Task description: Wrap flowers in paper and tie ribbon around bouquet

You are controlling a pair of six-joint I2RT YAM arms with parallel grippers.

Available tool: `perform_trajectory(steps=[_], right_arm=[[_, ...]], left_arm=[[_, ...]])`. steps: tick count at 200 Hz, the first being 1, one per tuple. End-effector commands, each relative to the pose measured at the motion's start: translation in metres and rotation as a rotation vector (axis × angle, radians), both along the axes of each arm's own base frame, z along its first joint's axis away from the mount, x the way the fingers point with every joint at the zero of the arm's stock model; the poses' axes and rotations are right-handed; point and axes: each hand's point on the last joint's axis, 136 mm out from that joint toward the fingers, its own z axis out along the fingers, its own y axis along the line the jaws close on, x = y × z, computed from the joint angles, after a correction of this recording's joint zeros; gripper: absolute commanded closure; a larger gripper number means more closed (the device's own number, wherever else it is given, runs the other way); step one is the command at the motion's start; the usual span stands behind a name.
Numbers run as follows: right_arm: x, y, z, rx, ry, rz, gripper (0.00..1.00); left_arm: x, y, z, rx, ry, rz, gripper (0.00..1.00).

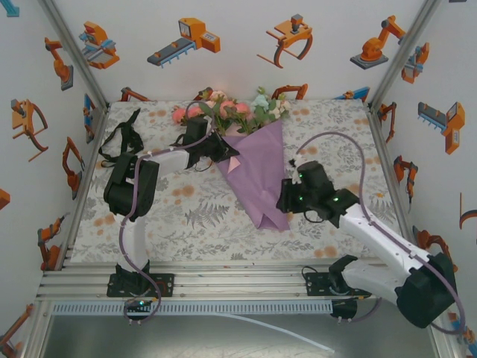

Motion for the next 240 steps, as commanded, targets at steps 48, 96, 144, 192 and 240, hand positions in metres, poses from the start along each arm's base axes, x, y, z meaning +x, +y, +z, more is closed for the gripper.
perform_trajectory(steps=[48, 96, 144, 192, 240], right_arm=[[-0.001, 0.022, -0.068, 0.145, 0.220, -0.018, 0.95], [-0.002, 0.028, -0.104, 0.148, 0.260, -0.009, 0.89], [0.002, 0.043, -0.072, 0.253, 0.213, 0.033, 0.80], [0.056, -0.008, -0.027, 0.082, -0.051, -0.169, 0.64], [0.086, 0.045, -0.028, 0.139, -0.003, 0.040, 0.62]], left_arm=[[0.003, -0.001, 0.003, -0.022, -0.018, -0.009, 1.00], [0.015, -0.003, 0.014, -0.026, -0.041, 0.002, 0.98], [0.014, 0.008, 0.052, -0.015, -0.121, 0.013, 0.82], [0.022, -0.003, 0.041, -0.018, -0.109, -0.023, 1.00], [0.038, -0.005, 0.040, 0.005, -0.152, -0.020, 1.00]])
